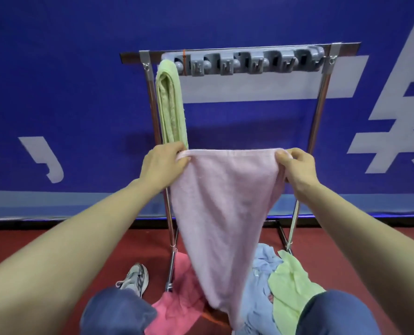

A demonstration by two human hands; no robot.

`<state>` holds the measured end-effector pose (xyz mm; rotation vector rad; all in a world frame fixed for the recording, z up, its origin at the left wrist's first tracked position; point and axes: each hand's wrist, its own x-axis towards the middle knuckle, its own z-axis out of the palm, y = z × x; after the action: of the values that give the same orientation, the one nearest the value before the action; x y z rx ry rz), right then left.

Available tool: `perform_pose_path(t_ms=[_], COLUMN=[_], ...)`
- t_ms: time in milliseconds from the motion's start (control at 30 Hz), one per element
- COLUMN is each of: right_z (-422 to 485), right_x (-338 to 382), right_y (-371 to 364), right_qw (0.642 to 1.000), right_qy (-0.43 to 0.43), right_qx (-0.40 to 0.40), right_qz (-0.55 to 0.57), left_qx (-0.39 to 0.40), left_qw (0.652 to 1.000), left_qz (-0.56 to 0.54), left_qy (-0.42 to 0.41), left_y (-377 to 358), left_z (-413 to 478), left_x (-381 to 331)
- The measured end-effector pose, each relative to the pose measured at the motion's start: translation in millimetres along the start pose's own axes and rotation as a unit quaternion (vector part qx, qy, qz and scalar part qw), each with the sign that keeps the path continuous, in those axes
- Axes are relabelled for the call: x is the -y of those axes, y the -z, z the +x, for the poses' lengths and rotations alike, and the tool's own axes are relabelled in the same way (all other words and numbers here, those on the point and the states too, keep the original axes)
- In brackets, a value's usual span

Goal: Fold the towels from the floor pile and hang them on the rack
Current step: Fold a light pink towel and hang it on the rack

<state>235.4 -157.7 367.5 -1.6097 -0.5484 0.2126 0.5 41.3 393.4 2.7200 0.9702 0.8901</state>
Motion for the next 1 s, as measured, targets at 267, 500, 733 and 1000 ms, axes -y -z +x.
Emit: perform_pose_path(t_ms=[267,500,733,1000], right_z=[-22,-29,-45,-70], right_x=[-80,-160,-235,-254], right_y=[-4,-58,-104,-138], right_qw=[0.94,0.95,0.928,0.897], right_qy=[-0.091,-0.177,-0.327,-0.328], right_qx=[0.052,0.077,0.18,0.294], right_qz=[-0.324,-0.245,-0.013,-0.033], left_qx=[0.28,0.285,0.312,0.405], left_qw=[0.957,0.933,0.845,0.675], left_qz=[0.04,-0.151,-0.314,-0.421], left_qy=[0.06,0.159,0.301,0.45], left_y=[-73,-168,-260,-277], left_z=[-56,-90,-131,-136], left_x=[38,60,79,79])
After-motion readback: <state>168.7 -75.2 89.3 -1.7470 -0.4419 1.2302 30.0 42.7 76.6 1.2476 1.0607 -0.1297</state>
